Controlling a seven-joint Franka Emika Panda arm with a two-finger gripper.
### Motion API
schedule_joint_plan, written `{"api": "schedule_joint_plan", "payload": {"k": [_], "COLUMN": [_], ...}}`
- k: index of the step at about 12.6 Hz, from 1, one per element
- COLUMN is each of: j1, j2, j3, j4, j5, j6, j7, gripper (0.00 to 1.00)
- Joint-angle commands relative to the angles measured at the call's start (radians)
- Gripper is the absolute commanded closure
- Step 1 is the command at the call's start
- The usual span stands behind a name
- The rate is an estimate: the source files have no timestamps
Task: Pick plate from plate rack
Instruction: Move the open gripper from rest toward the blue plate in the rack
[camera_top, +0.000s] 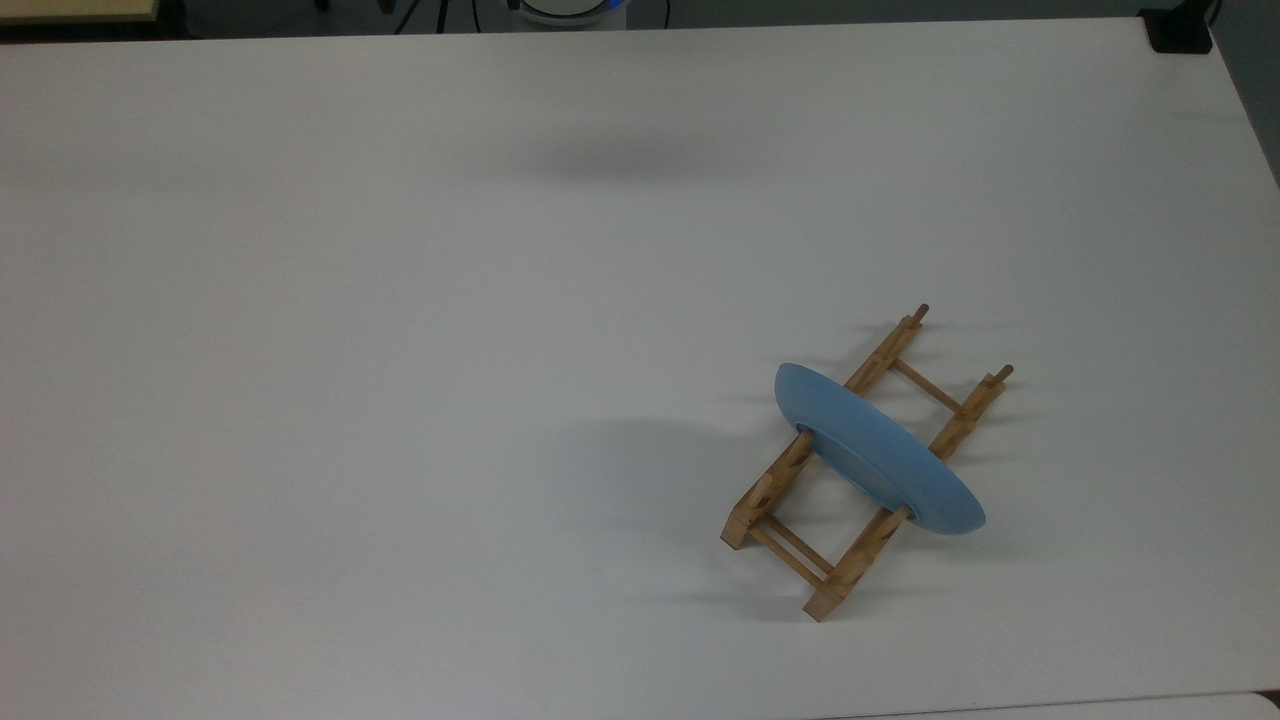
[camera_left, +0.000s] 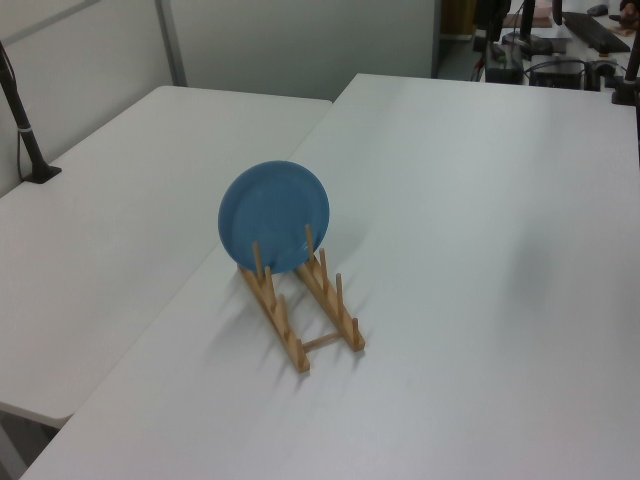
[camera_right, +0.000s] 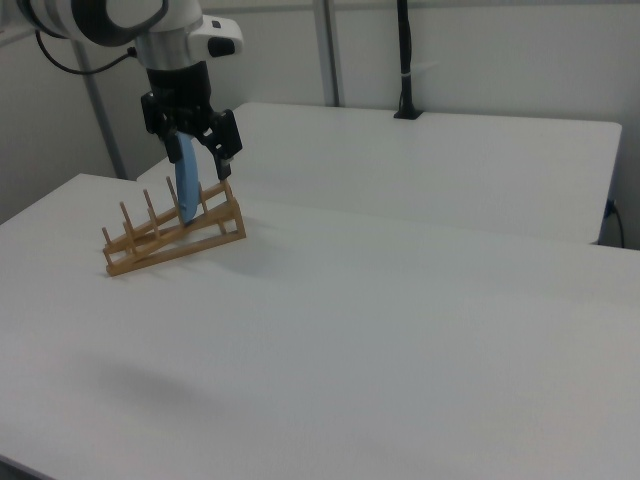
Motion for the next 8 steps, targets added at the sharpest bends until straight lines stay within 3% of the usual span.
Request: {"api": "schedule_joint_plan", "payload": {"k": [1,5,8], "j1": [0.003,0.010,0.073], "j2": [-0.017,0.041,0.071], "j3": [-0.001,-0.001,0.017], "j4": [-0.017,0.010,0.033], "j5": [0.017,-0.003,-0.038], "j6": [-0.013,-0.007,0.115], "j7": [0.002,-0.177,-0.154], "gripper": [0.00,0.00,0.00]}}
